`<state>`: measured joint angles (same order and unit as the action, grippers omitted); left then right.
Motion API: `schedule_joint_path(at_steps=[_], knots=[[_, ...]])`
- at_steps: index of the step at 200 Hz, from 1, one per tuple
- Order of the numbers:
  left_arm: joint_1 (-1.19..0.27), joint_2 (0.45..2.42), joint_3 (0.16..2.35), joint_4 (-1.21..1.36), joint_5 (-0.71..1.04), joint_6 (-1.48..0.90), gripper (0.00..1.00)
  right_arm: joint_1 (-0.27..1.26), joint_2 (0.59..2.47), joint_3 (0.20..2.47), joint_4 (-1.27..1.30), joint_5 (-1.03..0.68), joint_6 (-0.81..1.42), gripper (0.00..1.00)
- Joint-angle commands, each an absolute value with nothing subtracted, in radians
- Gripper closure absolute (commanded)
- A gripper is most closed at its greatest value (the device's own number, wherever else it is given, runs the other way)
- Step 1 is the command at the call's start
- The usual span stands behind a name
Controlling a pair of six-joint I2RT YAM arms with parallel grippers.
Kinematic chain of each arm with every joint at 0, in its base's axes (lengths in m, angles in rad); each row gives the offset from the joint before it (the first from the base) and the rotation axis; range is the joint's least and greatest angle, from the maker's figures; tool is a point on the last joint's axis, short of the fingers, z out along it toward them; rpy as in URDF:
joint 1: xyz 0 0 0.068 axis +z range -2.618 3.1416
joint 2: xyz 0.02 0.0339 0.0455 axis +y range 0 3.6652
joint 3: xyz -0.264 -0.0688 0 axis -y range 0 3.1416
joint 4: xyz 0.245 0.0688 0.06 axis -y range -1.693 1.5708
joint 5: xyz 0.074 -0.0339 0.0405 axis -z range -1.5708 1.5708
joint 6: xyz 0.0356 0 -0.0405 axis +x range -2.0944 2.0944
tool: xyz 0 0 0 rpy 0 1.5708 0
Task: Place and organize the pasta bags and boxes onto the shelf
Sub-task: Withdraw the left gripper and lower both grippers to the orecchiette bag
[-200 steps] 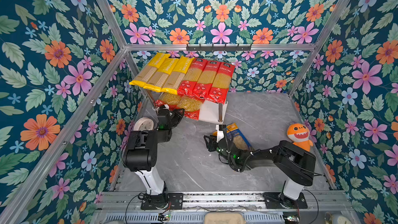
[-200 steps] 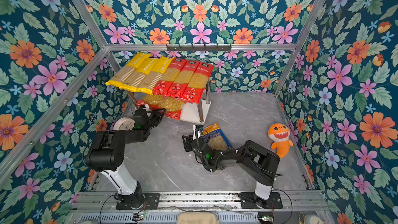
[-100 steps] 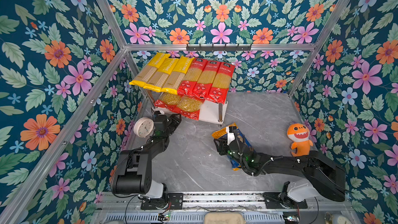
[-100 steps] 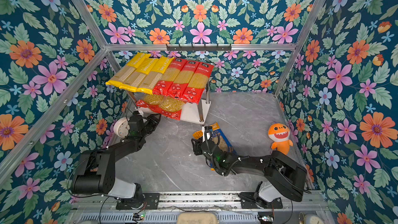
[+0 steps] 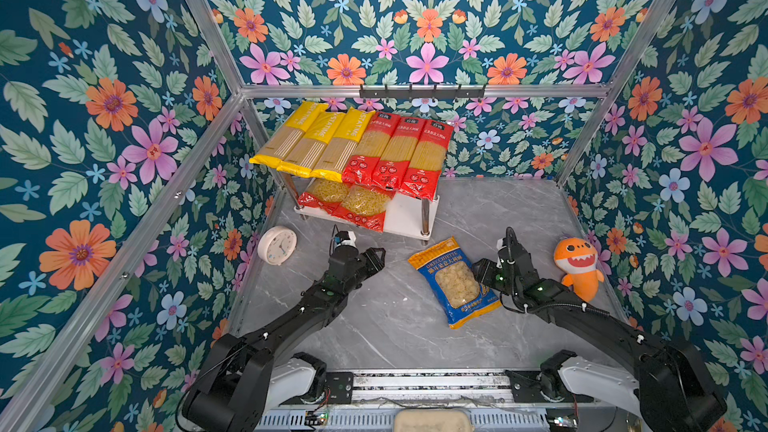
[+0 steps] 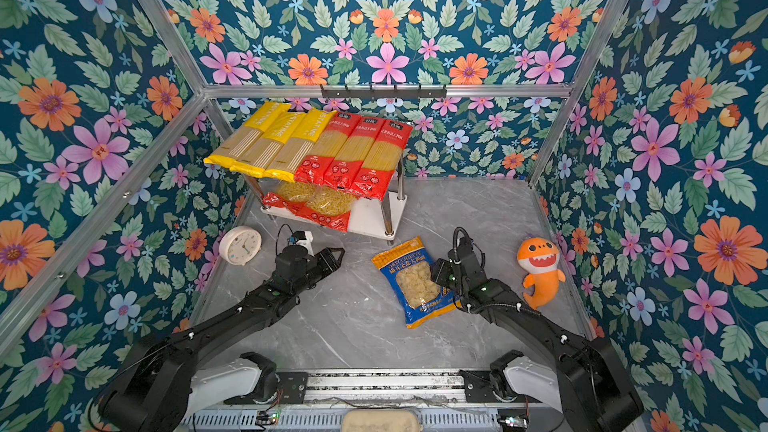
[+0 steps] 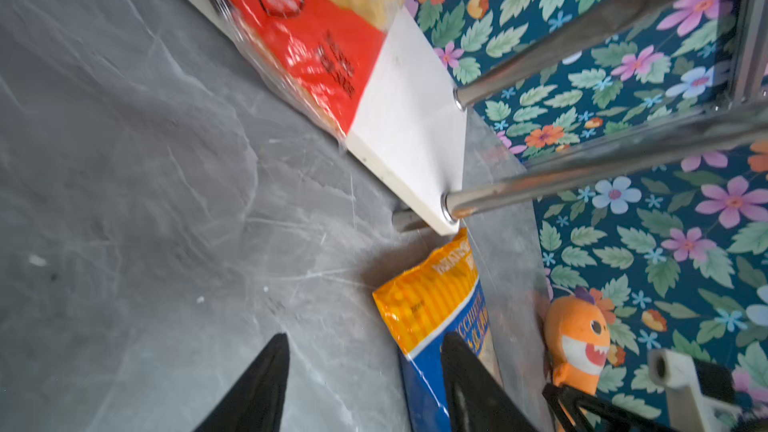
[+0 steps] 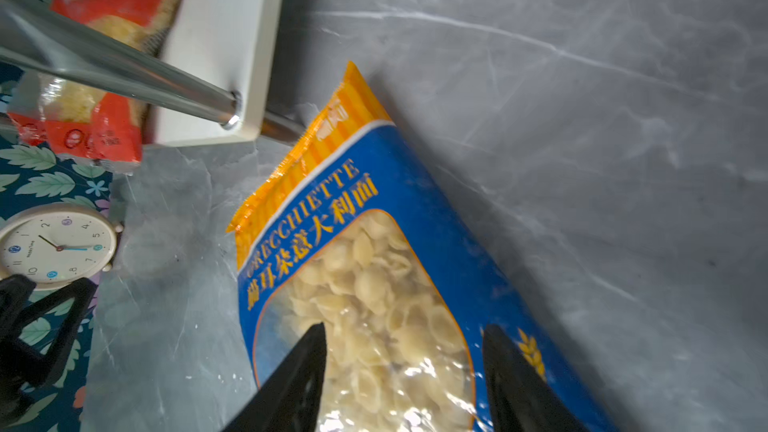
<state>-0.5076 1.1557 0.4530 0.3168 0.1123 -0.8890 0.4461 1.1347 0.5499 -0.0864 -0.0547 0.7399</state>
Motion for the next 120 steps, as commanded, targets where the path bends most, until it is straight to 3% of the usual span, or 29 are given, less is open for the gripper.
schedule_joint_path(at_steps=[1, 69, 120], knots=[[-0.589, 1.145, 0.449, 0.305, 0.091, -0.880, 0.35, 0.392, 1.190, 0.582, -0.141, -0.213, 0.664, 0.35], [-0.713, 1.203, 0.401, 0.425, 0.164, -0.925, 0.26, 0.372, 1.407, 0.643, -0.073, -0.357, 0.688, 0.33], [-0.687, 1.160, 0.386, 0.359, 0.150, -0.864, 0.24, 0.702, 1.418, 0.633, -0.064, -0.231, 0.845, 0.35]])
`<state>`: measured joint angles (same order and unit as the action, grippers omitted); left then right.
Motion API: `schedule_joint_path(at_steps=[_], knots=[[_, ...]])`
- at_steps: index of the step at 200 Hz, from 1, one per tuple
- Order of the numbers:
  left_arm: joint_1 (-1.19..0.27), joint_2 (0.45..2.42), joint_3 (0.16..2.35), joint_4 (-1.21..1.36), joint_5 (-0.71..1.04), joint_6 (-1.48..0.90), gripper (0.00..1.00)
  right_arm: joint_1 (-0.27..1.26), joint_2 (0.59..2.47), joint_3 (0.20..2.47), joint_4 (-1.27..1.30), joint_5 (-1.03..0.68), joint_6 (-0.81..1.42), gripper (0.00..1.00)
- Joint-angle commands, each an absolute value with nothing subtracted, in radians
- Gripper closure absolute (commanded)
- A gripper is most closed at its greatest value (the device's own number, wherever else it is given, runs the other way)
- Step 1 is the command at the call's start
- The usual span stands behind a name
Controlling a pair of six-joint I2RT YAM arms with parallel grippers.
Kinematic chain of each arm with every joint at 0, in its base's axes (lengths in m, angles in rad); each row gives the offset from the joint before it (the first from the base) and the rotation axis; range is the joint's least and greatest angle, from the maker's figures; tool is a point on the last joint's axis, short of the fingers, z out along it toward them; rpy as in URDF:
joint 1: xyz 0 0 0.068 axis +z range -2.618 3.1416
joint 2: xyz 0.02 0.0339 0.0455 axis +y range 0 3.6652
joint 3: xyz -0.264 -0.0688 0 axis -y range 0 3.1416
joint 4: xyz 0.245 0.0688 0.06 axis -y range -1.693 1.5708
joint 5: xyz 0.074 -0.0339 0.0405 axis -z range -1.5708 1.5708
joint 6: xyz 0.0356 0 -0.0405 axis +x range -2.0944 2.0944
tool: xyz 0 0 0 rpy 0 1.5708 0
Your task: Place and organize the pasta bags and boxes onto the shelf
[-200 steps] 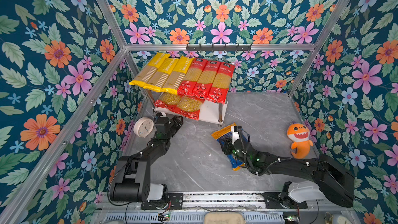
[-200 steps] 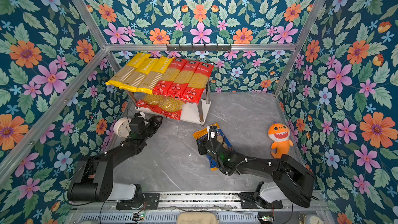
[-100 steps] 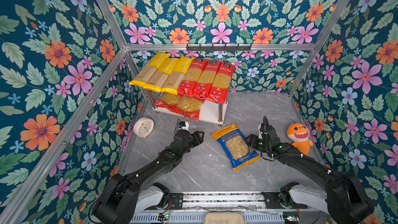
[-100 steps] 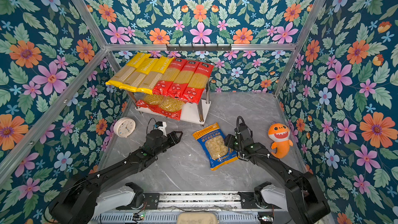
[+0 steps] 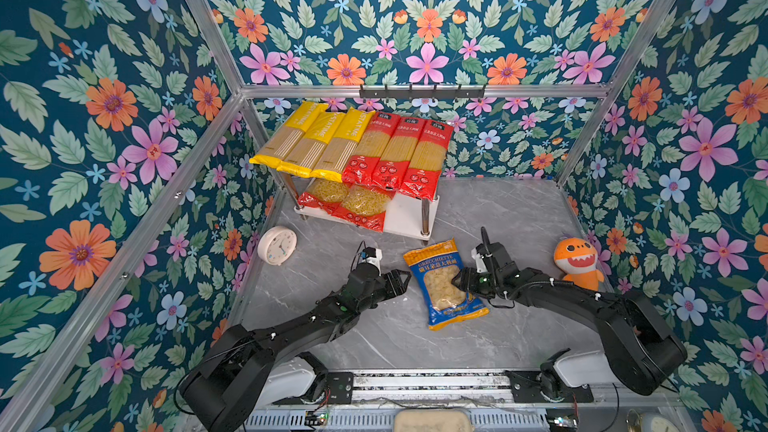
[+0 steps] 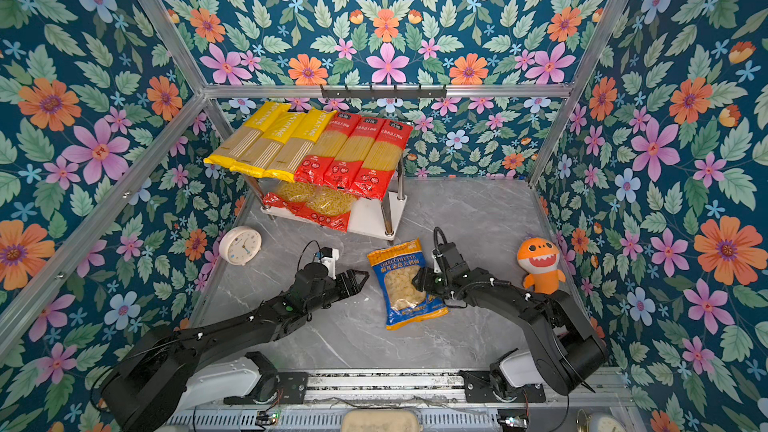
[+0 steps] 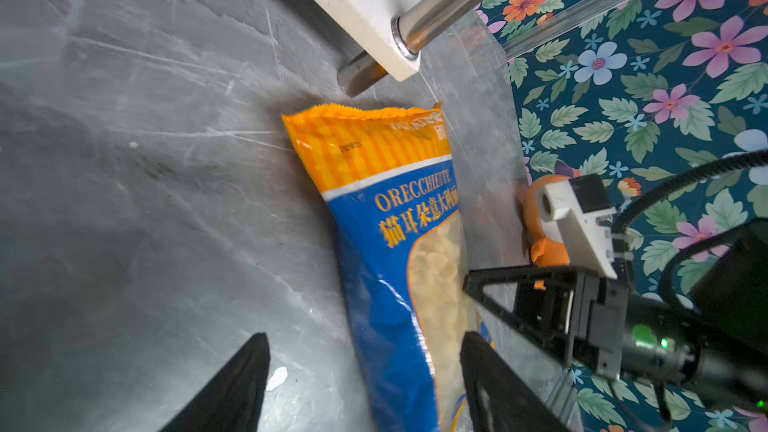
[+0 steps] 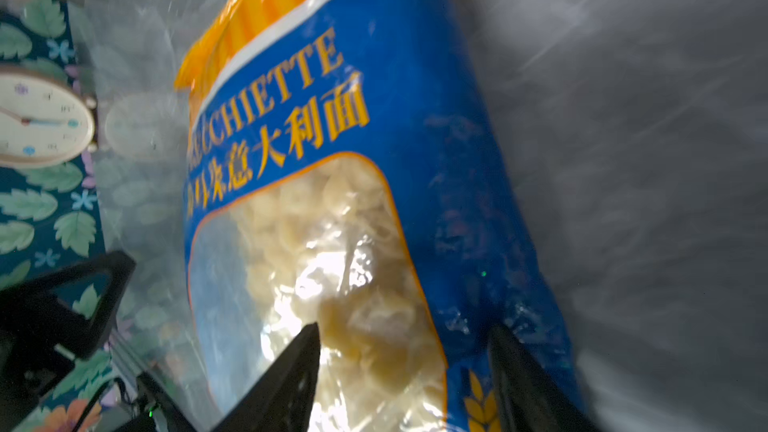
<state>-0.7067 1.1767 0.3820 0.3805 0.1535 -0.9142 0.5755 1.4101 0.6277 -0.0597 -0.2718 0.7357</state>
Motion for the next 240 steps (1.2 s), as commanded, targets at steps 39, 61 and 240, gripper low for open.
schedule_joint_path(at_steps=[39, 61, 240], knots=[[-0.572, 1.167, 0.390, 0.299, 0.280, -0.800, 0.23, 0.743, 1.377, 0.664, -0.124, -0.245, 0.825, 0.34], [-0.528, 1.176, 0.385, 0.304, 0.327, -0.767, 0.23, 0.616, 1.340, 0.643, -0.114, -0.296, 0.799, 0.33], [-0.592, 1.497, 0.439, 0.522, 0.483, -0.760, 0.56, 0.654, 1.557, 0.655, 0.213, -0.304, 0.871, 0.43]])
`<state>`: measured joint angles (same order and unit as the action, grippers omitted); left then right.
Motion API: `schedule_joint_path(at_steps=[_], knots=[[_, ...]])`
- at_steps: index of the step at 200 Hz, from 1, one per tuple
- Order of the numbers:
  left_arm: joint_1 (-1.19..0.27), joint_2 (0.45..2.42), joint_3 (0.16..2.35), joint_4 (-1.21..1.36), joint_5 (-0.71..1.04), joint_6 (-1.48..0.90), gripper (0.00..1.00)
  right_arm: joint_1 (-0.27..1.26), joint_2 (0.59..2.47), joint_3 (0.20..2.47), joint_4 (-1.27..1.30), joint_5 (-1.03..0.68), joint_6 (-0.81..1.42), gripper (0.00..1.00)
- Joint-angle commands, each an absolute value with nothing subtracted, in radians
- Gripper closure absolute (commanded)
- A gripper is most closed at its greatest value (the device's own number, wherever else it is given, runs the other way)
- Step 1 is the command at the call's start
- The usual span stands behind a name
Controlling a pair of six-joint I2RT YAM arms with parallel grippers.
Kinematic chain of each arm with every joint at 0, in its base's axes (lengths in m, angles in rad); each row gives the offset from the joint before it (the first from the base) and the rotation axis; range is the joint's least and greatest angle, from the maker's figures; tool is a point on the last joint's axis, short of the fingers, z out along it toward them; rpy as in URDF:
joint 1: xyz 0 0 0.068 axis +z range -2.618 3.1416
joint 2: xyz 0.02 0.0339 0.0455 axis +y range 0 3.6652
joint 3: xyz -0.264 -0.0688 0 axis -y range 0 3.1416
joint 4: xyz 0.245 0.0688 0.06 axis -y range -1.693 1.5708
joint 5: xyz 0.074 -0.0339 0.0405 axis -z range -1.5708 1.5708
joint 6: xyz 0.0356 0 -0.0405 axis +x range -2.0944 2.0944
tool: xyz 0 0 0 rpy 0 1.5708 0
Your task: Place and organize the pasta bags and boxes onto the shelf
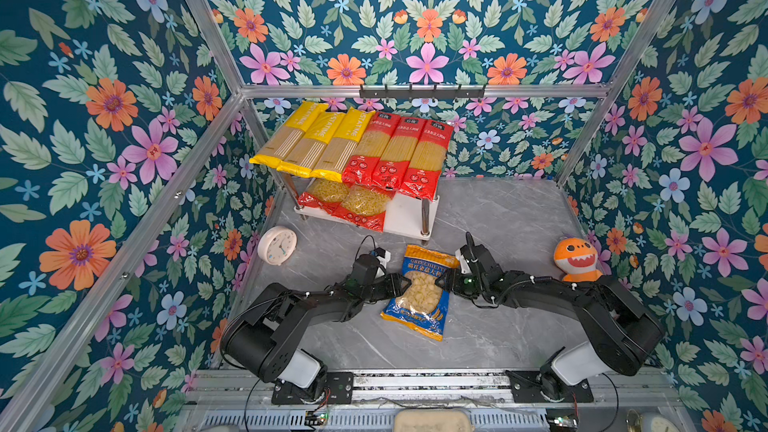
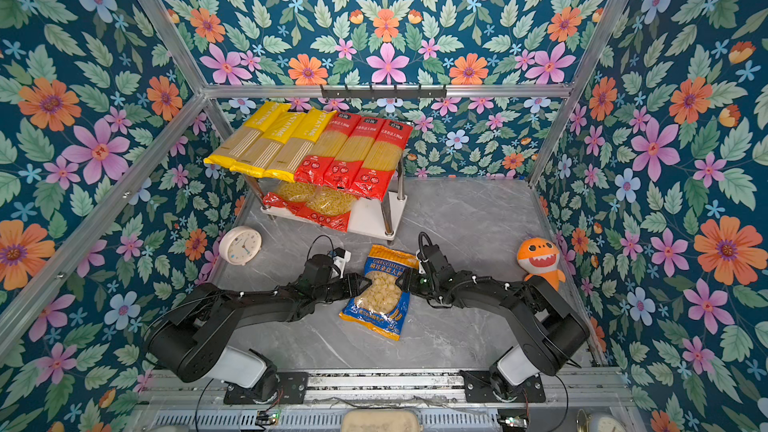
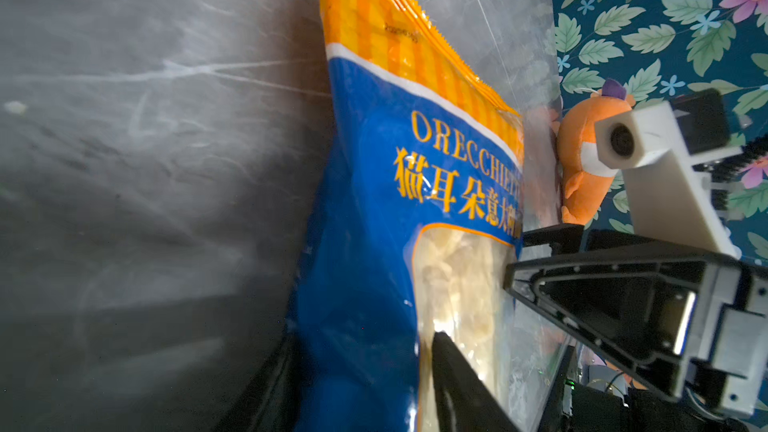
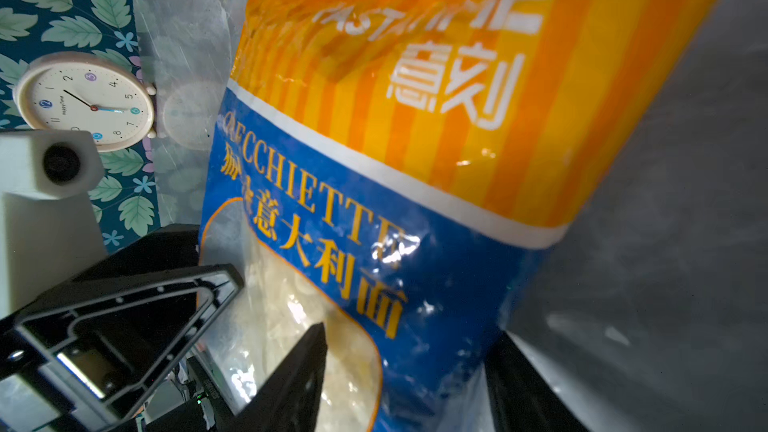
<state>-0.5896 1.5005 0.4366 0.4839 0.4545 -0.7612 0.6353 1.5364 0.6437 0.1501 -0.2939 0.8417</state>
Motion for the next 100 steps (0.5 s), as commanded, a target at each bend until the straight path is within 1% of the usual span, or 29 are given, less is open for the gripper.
schedule_joint_path(at_steps=[1, 37, 54, 100], knots=[[-0.592, 1.496, 0.439, 0.521, 0.484, -0.759, 0.56, 0.655, 1.559, 0.655, 0.215, -0.306, 0.871, 0.43], [-0.592, 1.459, 0.432, 0.493, 0.482, -0.746, 0.74, 0.666, 1.582, 0.655, 0.267, -0.325, 0.900, 0.55], [-0.592, 1.434, 0.431, 0.473, 0.480, -0.742, 0.82, 0.677, 1.583, 0.655, 0.289, -0.331, 0.916, 0.59], [-0.592, 1.325, 0.443, 0.341, 0.430, -0.692, 0.91, 0.722, 1.598, 0.662, 0.361, -0.321, 0.965, 0.60]])
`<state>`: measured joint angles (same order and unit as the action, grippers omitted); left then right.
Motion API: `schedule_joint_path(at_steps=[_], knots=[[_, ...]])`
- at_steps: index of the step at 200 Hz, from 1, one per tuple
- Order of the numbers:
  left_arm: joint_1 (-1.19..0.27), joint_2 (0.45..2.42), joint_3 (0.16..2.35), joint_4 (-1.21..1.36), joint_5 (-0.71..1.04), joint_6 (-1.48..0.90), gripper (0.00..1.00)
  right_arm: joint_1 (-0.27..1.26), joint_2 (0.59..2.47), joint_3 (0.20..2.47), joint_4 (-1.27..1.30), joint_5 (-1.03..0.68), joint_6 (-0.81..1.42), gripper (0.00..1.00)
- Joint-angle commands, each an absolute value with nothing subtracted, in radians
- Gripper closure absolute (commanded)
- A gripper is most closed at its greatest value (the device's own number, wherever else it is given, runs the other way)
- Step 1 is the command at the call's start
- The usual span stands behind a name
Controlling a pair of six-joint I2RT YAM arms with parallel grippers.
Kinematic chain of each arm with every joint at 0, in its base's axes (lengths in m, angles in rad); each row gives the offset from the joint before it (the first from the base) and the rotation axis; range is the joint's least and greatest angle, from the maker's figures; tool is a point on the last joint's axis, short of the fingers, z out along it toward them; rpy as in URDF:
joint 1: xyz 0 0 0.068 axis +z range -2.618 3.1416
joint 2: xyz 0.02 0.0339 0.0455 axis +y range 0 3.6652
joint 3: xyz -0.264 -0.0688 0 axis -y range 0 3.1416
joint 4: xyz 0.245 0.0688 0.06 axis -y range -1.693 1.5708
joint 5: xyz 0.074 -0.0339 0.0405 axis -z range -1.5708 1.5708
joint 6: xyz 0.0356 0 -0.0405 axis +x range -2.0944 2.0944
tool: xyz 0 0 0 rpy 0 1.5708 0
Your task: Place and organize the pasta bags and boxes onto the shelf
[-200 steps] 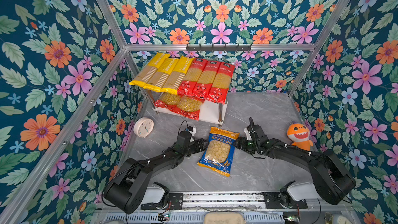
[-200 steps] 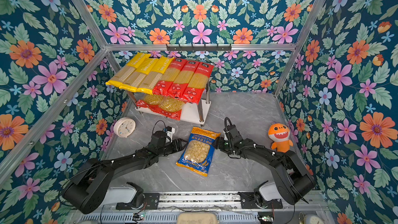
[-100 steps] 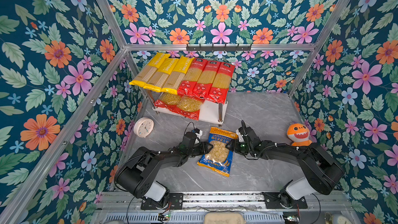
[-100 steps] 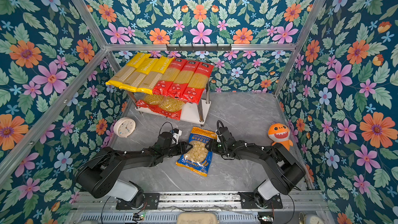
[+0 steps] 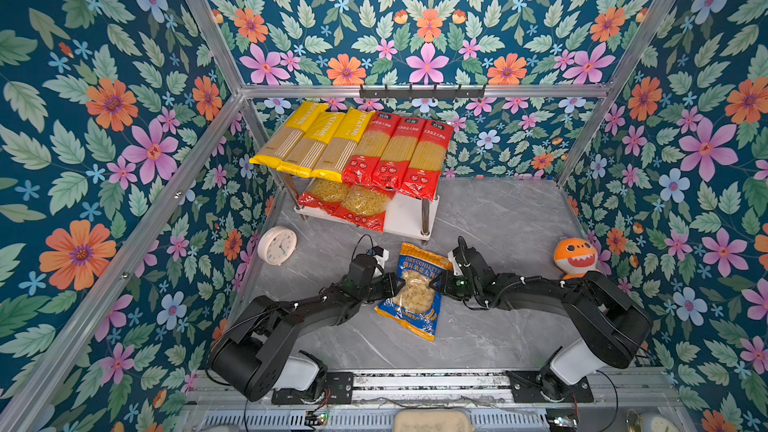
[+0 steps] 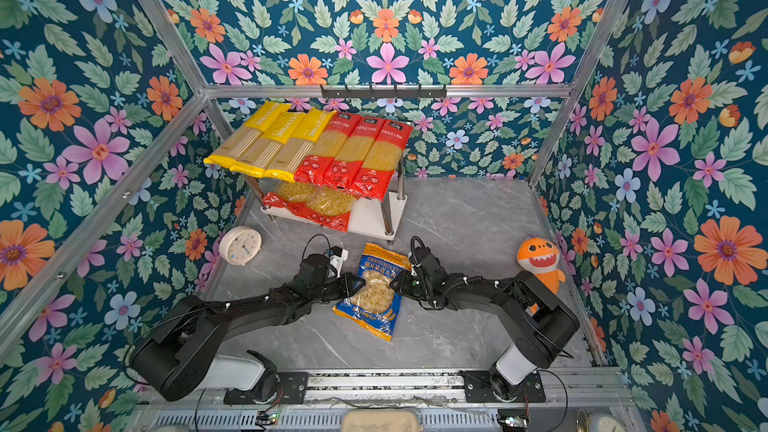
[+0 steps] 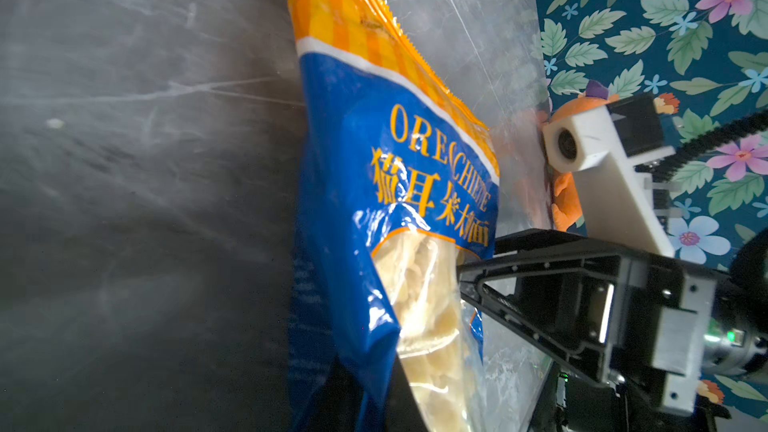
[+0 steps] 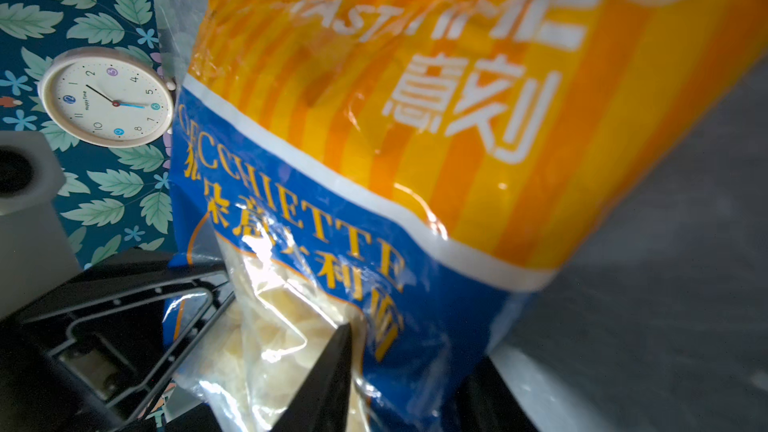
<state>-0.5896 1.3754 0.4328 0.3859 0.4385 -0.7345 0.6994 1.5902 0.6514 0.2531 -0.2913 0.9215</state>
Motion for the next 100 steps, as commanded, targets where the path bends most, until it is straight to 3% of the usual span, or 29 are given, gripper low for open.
schedule_joint_path(at_steps=[1, 49, 100], knots=[[-0.592, 1.323, 0.444, 0.337, 0.428, -0.690, 0.91, 0.723, 1.599, 0.663, 0.362, -0.320, 0.966, 0.60], [-0.592, 1.184, 0.493, 0.116, 0.301, -0.621, 1.00, 0.750, 1.708, 0.705, 0.472, -0.320, 1.017, 0.58], [-0.594, 1.049, 0.517, 0.005, 0.224, -0.555, 1.00, 0.750, 1.711, 0.726, 0.475, -0.315, 1.017, 0.52]])
